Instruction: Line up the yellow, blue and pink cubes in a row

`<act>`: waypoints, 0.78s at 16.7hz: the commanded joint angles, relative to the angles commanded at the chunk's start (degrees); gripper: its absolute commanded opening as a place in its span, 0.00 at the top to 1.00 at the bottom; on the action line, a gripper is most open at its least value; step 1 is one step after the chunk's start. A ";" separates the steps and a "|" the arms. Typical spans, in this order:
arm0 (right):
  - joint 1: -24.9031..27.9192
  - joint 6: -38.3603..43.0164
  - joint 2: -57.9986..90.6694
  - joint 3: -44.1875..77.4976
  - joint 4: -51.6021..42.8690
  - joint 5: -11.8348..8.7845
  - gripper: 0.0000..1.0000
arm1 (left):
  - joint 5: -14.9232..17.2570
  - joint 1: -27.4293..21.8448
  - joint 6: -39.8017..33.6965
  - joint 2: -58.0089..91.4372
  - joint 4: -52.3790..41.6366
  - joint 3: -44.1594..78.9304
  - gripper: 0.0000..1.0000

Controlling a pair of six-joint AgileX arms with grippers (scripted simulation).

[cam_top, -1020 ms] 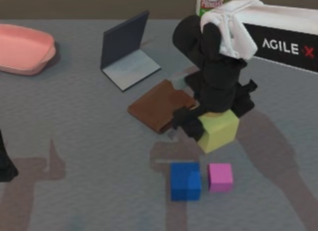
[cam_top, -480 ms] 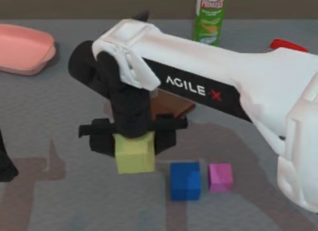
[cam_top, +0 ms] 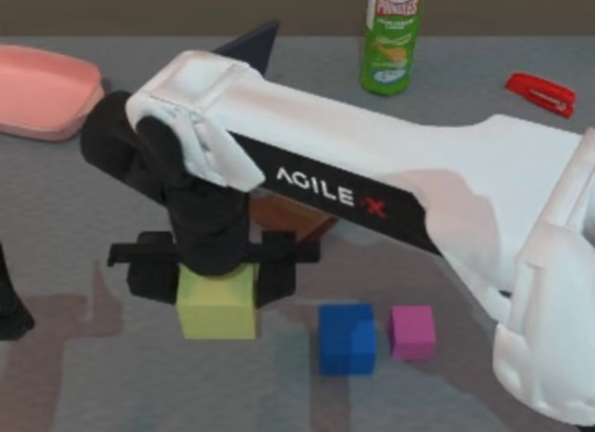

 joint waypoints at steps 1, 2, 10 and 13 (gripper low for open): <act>-0.25 0.03 -0.25 -0.14 0.14 -0.08 1.00 | 0.00 0.00 0.00 0.00 0.00 0.00 0.00; -0.28 0.05 -0.25 -0.33 0.34 -0.09 1.00 | 0.00 0.00 0.00 0.00 0.00 0.00 0.00; 0.16 0.16 1.61 -12.14 13.88 -0.01 1.00 | 0.00 0.00 0.00 0.00 0.00 0.00 0.00; 0.19 0.21 1.75 -12.72 14.47 0.02 1.00 | 0.00 0.00 0.00 0.00 0.00 0.00 0.00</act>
